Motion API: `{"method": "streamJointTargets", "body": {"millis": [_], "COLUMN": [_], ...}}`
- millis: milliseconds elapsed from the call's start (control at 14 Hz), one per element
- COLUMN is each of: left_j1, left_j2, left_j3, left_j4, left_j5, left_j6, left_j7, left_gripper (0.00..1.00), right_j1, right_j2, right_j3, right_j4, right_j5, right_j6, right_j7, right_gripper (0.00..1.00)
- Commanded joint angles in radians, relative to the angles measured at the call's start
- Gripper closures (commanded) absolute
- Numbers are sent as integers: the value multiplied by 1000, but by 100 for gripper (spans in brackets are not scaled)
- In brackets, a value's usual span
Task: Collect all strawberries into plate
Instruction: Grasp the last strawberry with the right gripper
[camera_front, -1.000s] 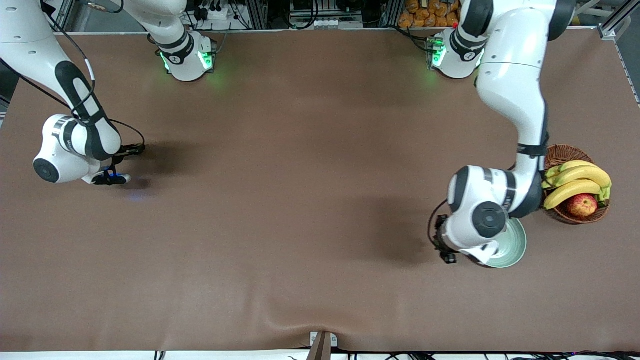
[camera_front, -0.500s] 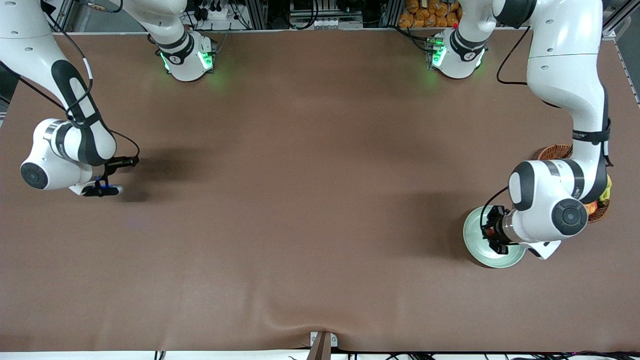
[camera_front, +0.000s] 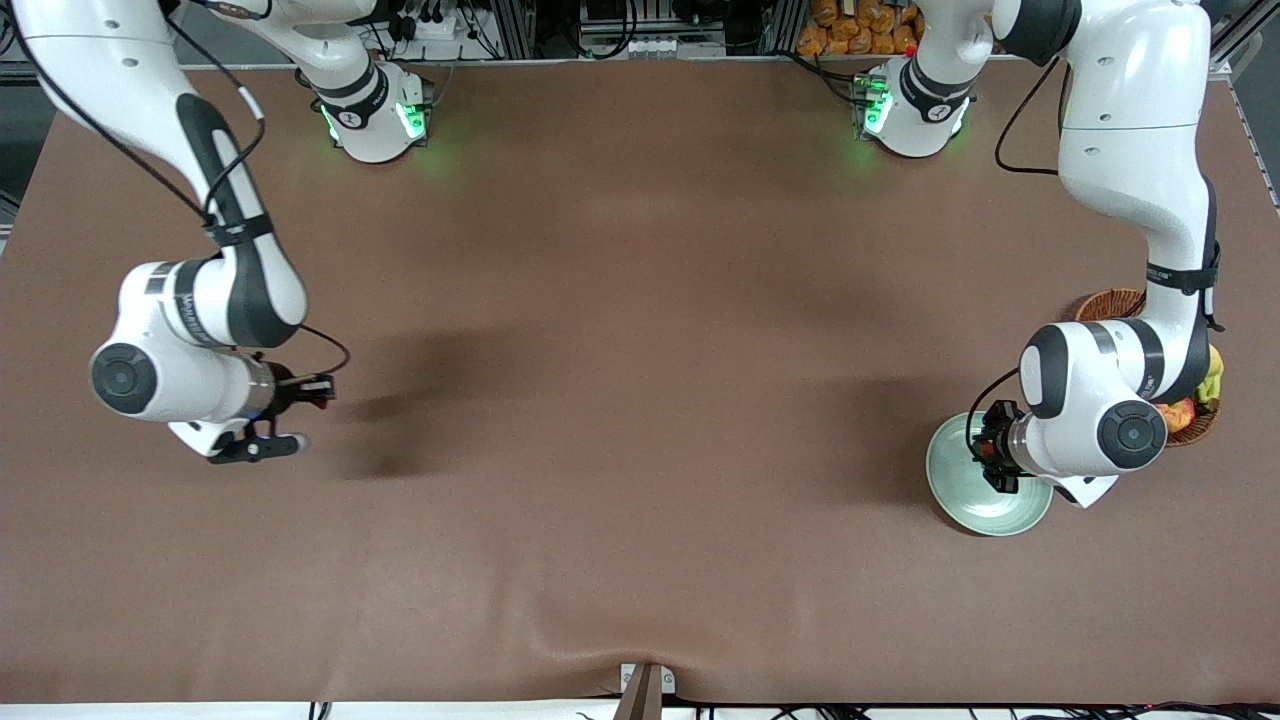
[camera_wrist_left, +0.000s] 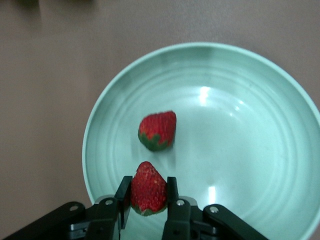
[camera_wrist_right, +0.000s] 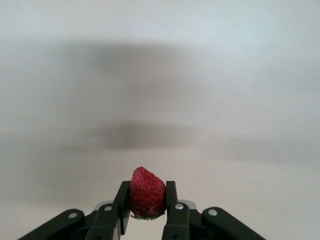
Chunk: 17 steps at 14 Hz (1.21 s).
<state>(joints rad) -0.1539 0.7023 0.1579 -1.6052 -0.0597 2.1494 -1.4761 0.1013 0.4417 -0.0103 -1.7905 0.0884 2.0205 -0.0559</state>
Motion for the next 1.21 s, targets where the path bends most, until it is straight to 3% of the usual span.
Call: {"method": "streamJointTargets", "body": {"millis": [0,71,143,429,714,1143], "left_j1": [31,36,30,20,20,13], "left_j2": [-12,-10,-10,-15,-61,-118], "left_j3": [-11,-11,-11,-14,-47,-194], "left_j4": [-18,-16,-18,-10,-9,-9], "left_j5": [23,24,24,46,46,44], "left_j6": [20,27,33,38,35,26], "left_j7": [43,45,45,66,111,2], "left_gripper": [90,19,0,0,0,0], "right_j1": [116,147,175,288,379,478], "right_j2": [20,35,46,109,196,265], "right_j3": [-11,-11,-11,-11,-11,-11], "right_j4": [60,72,75,98,180,184], "right_j5": [72,106,137,203,381,494], "right_j6": [-6,18,65,144,162,297], "right_j7": [97,132,152,154,172,172], "right_gripper": [82,82,82,89,90,83]}}
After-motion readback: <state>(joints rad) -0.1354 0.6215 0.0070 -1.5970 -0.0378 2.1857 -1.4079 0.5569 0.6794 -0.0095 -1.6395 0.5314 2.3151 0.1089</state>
